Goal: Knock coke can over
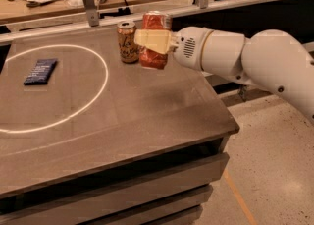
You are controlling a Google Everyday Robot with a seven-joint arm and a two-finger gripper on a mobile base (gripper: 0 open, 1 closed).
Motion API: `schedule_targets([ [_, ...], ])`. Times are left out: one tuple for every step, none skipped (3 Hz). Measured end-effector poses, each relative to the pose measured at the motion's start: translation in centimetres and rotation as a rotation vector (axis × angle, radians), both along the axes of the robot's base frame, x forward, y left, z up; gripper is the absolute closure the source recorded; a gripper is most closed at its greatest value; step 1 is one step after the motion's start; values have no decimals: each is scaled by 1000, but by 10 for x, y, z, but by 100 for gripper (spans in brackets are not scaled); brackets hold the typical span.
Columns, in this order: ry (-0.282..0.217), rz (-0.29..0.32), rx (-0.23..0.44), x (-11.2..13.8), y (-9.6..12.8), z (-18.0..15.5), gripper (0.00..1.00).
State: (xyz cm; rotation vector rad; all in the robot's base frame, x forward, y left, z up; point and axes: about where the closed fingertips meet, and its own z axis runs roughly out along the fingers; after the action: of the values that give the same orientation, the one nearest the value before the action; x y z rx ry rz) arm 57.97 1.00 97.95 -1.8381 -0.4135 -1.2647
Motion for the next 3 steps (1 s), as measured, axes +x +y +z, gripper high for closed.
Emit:
schedule_targets([
  [2, 2, -1, -1, 1, 0, 100],
  [-39, -21, -23, -6, 5, -8, 100],
  [-187, -24, -141, -18, 15, -15, 100],
])
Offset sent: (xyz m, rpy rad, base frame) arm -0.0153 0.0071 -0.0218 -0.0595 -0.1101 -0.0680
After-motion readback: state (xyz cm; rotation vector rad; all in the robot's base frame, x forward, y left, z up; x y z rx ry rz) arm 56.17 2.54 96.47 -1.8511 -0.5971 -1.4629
